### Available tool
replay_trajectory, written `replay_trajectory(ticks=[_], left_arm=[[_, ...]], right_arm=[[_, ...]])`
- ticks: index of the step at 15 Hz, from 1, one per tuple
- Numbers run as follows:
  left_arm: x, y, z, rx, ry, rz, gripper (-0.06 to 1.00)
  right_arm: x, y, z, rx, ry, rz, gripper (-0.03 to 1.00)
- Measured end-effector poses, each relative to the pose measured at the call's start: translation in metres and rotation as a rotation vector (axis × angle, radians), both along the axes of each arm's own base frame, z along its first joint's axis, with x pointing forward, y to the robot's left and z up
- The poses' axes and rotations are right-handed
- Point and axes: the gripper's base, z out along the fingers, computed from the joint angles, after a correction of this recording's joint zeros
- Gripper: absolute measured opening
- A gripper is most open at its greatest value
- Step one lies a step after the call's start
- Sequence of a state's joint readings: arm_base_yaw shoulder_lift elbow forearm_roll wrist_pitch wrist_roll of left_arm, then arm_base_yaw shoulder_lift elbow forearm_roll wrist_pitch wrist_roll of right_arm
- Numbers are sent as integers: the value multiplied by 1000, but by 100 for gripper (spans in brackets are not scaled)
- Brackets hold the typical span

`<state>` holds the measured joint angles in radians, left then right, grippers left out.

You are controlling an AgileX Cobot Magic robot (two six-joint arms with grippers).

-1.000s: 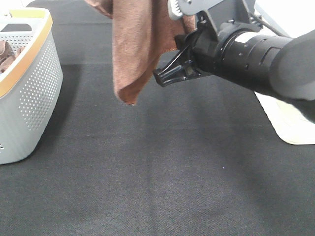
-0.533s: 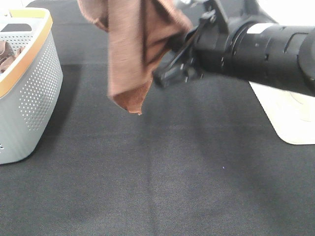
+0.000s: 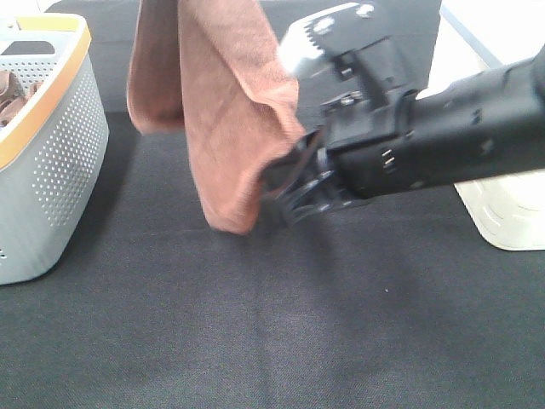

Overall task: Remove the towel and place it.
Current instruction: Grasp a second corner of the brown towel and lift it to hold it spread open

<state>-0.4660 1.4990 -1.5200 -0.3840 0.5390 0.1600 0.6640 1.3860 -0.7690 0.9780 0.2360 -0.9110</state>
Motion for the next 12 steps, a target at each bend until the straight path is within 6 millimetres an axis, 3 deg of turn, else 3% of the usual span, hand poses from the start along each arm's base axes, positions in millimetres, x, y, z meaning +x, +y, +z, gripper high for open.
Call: replay_trajectory(ticks=[4, 6, 9, 12], left_arm=[[0, 6, -8, 97, 43, 30, 0], [-1, 8, -11, 142, 57, 28, 0], [7, 7, -23, 207, 79, 40, 0], [24, 5, -35, 280, 21, 68, 0]], right_arm=[[25, -35, 23, -106, 154, -25, 0], [43, -54, 47, -283, 86, -108, 0], [64, -65, 79, -408, -65, -237, 0], [88, -65, 91, -445, -144, -332, 0]])
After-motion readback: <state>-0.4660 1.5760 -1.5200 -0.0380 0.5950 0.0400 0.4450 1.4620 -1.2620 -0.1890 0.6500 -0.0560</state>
